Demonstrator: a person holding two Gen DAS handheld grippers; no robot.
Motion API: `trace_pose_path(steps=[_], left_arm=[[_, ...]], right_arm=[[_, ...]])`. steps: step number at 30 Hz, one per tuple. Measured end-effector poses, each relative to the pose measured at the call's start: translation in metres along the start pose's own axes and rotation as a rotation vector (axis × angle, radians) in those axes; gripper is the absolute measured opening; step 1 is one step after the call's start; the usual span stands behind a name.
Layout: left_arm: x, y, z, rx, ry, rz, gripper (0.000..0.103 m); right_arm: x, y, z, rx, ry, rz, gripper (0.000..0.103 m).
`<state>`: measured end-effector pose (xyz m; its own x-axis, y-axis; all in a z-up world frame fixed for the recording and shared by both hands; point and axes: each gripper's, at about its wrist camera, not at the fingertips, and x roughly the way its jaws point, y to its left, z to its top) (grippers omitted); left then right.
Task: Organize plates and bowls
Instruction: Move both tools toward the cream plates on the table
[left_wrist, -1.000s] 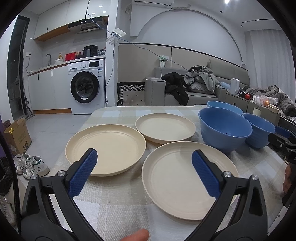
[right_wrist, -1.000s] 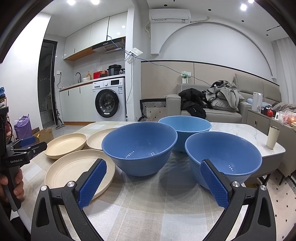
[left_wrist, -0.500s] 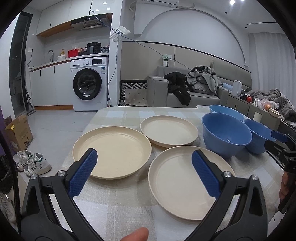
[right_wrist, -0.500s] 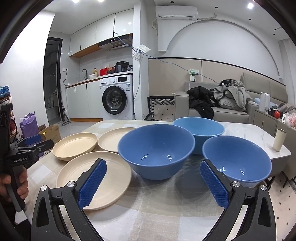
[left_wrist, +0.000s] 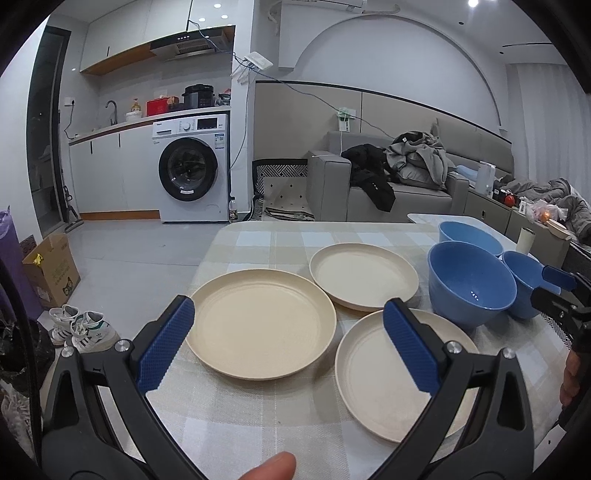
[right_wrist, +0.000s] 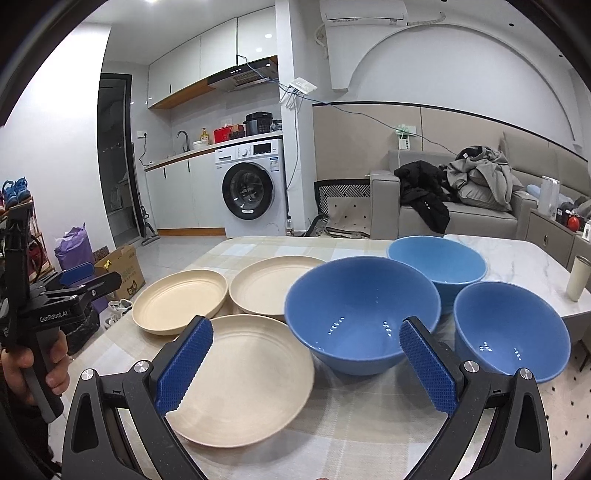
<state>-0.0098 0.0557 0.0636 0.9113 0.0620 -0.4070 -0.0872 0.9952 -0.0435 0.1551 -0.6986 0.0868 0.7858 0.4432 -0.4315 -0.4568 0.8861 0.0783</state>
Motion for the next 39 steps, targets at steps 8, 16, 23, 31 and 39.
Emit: trace_pose_path(steps=[8, 16, 23, 31, 39], left_arm=[[0.004, 0.017, 0.015, 0.002, 0.029, 0.034, 0.102], [0.027, 0.03, 0.026, -0.018, 0.081, 0.042, 0.102], [0.059, 0.043, 0.036, -0.031, 0.116, 0.049, 0.102], [0.083, 0.06, 0.031, -0.031, 0.141, 0.073, 0.102], [0.109, 0.084, 0.016, -0.078, 0.191, 0.092, 0.102]], right_arm=[[0.018, 0.02, 0.015, -0.001, 0.021, 0.037, 0.103], [0.042, 0.038, 0.026, -0.003, 0.073, 0.06, 0.103], [0.065, 0.054, 0.034, -0.006, 0.11, 0.071, 0.103], [0.097, 0.073, 0.045, -0.015, 0.155, 0.075, 0.103], [0.137, 0.099, 0.048, -0.028, 0.212, 0.112, 0.103]])
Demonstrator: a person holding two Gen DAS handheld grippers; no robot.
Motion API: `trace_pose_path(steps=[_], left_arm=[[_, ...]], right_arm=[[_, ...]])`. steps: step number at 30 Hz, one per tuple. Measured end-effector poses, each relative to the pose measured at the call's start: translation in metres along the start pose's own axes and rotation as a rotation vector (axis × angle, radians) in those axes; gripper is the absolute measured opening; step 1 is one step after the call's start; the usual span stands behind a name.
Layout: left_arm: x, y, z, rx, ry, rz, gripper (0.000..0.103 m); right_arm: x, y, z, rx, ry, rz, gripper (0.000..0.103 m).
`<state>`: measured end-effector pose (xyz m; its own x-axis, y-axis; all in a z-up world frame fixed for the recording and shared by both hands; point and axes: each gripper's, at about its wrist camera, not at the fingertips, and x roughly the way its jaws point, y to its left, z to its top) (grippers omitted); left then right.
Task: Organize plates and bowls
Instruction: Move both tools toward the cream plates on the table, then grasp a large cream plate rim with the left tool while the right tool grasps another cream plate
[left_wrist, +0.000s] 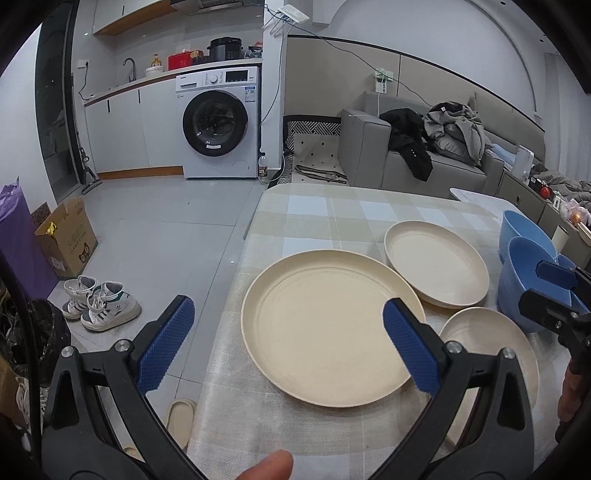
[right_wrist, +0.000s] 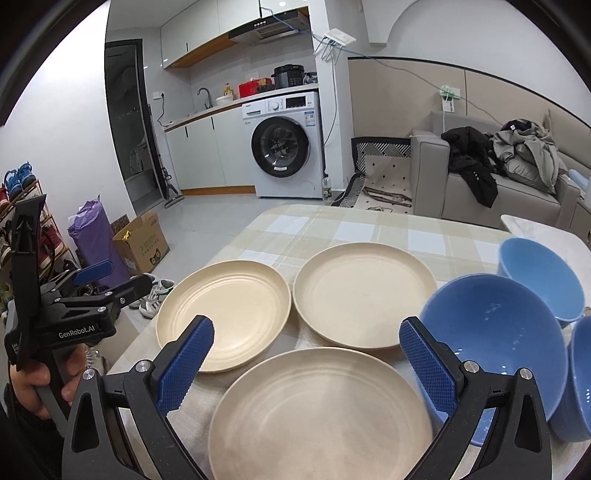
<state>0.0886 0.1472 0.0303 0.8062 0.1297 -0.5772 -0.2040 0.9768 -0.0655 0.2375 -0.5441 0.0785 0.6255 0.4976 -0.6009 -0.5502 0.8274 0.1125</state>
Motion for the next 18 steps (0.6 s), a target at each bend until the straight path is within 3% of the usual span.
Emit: trace_pose_path(steps=[5, 9, 13, 18], left_arm=[[0.022, 0.012, -0.008, -0.028, 0.047, 0.001, 0.102], [0.041, 0.019, -0.014, -0.045, 0.089, 0.01, 0.102], [0.062, 0.027, -0.019, -0.072, 0.14, -0.004, 0.101], [0.085, 0.034, -0.024, -0.077, 0.191, -0.005, 0.086]], right_arm=[[0.027, 0.008, 0.005, -0.007, 0.041, 0.018, 0.101], [0.049, 0.012, 0.005, -0.007, 0.087, 0.029, 0.092], [0.07, 0.013, 0.003, -0.002, 0.13, 0.038, 0.091], [0.092, 0.016, -0.001, 0.003, 0.18, 0.06, 0.081]])
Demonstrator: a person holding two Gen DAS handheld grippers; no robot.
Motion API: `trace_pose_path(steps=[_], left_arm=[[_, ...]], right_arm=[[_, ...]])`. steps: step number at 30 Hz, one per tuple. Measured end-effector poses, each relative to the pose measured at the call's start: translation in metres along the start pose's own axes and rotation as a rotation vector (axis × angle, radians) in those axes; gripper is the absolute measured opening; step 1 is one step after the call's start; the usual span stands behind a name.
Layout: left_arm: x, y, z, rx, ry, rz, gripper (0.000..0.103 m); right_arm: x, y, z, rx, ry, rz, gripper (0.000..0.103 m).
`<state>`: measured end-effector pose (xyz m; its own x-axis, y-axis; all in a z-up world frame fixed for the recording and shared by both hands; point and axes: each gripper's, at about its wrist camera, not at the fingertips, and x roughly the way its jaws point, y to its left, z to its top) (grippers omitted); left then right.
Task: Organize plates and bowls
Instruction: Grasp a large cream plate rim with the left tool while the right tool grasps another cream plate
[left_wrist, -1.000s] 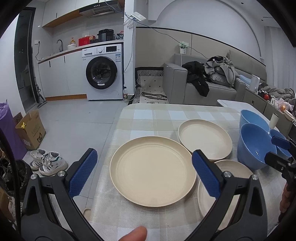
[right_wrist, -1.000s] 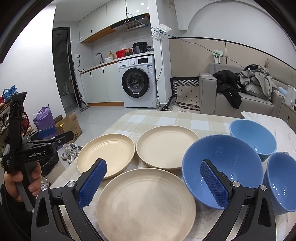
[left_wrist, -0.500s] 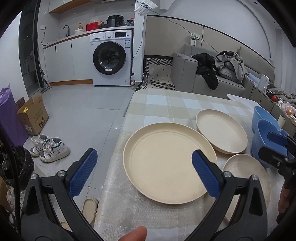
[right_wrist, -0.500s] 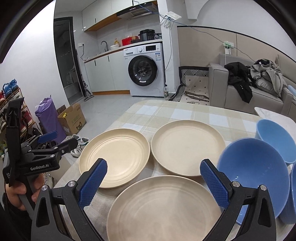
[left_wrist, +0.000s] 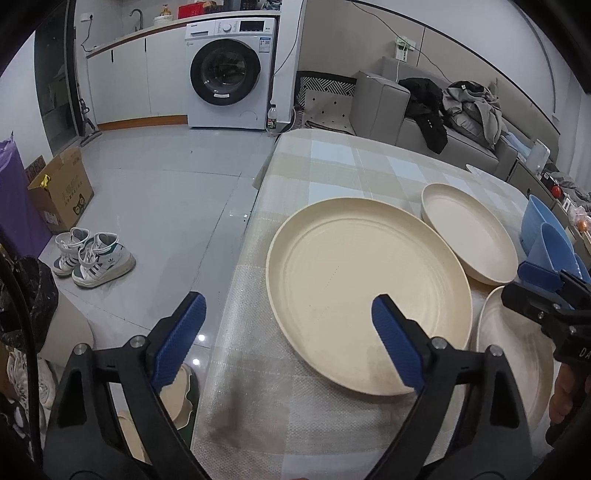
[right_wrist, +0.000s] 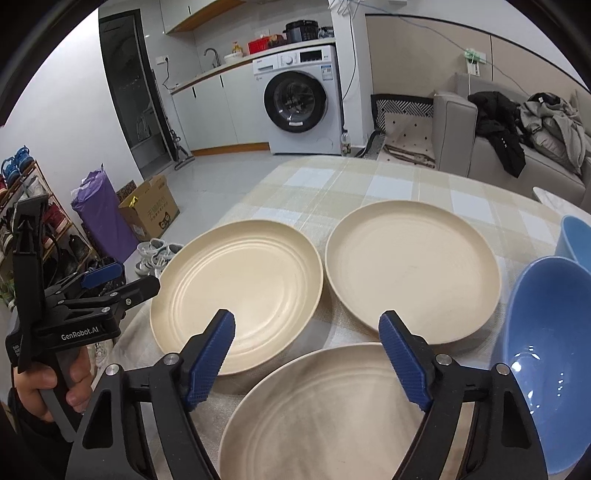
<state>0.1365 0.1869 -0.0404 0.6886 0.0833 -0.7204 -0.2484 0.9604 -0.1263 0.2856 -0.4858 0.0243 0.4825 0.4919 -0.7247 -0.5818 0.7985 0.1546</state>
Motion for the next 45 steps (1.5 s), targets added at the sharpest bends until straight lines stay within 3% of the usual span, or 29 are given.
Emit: trace_pose_path(steps=[3, 10, 12, 16, 21, 28, 31, 45], left_arm=[[0.015, -0.001, -0.002, 0.003, 0.035, -0.016, 0.078], [0.04, -0.006, -0.004, -0.002, 0.069, -0.017, 0.074], [0.044, -0.005, -0.005, -0.006, 0.079, -0.012, 0.068], [0.054, -0.002, -0.005, -0.024, 0.095, -0.014, 0.062], [0.066, -0.002, -0.004, -0.033, 0.114, -0.021, 0.046], [0.067, -0.004, -0.005, -0.032, 0.109, -0.012, 0.04], [0.064, -0.006, -0.008, -0.018, 0.106, -0.025, 0.025], [0.05, -0.012, -0.01, 0.006, 0.08, -0.004, 0.025]], right_arm=[[0.012, 0.001, 0.0, 0.008, 0.019, 0.016, 0.079], [0.038, 0.007, 0.001, 0.002, 0.072, 0.031, 0.068], [0.045, 0.007, 0.001, 0.01, 0.088, 0.034, 0.062], [0.062, 0.003, 0.003, 0.038, 0.122, 0.014, 0.055], [0.077, -0.002, 0.004, 0.042, 0.151, -0.022, 0.039], [0.082, -0.002, 0.004, 0.036, 0.153, -0.04, 0.03], [0.083, 0.0, 0.003, 0.029, 0.152, -0.049, 0.022], [0.075, 0.007, 0.001, 0.006, 0.131, -0.08, 0.019]])
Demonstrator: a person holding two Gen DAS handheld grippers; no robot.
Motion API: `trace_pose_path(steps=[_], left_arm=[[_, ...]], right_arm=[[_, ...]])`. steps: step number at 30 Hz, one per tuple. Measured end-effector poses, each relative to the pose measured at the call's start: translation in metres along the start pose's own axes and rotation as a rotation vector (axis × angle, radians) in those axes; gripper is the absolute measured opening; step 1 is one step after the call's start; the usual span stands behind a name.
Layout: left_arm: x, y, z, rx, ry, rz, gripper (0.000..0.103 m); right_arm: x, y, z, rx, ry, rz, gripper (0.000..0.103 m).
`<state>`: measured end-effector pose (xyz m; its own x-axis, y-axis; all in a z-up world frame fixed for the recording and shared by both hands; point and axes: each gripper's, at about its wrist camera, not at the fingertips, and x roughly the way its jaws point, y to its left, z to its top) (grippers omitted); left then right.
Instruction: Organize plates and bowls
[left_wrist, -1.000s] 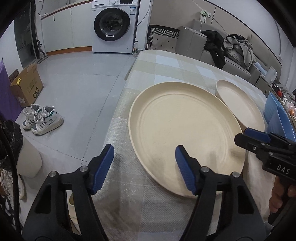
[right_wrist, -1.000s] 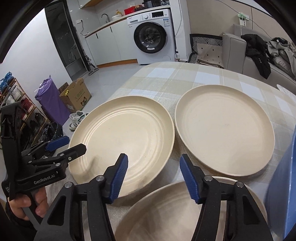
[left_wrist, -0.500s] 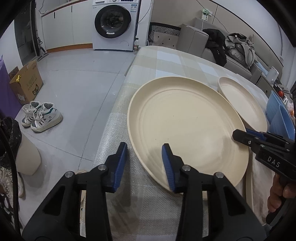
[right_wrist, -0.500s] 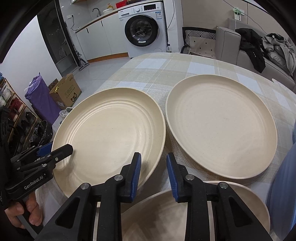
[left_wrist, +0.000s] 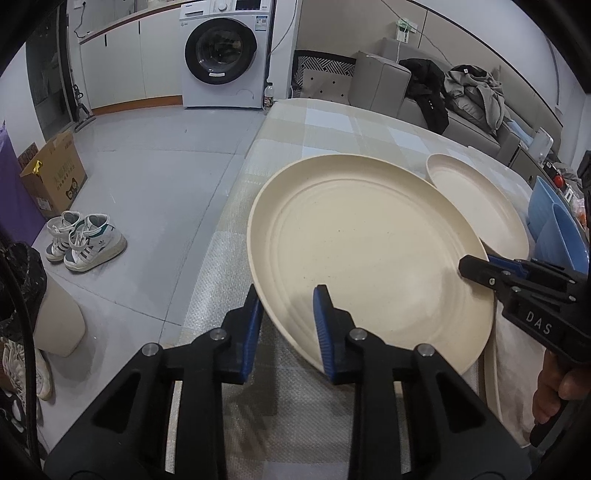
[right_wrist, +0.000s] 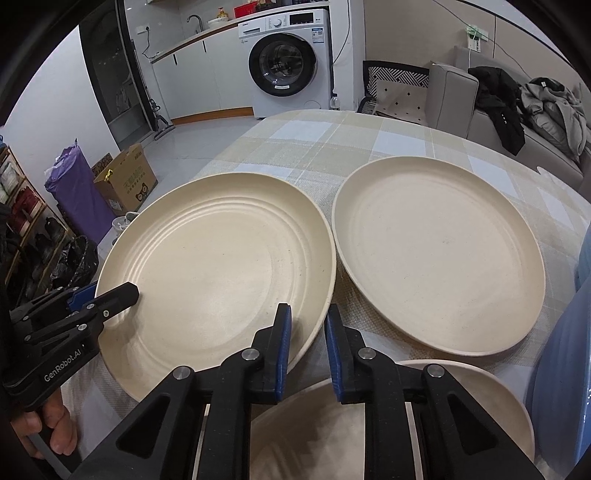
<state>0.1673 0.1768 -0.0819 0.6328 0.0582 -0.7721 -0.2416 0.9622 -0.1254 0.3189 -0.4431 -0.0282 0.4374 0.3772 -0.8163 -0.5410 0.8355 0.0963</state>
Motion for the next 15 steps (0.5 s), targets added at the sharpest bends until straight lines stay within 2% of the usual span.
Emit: trace_pose_path(steps=[15], left_arm=[[-0.031, -0.002, -0.001, 0.014, -0.045, 0.003, 0.025]], right_arm=[[-0.022, 0.003, 0.0, -0.005, -0.04, -0.009, 0.019]])
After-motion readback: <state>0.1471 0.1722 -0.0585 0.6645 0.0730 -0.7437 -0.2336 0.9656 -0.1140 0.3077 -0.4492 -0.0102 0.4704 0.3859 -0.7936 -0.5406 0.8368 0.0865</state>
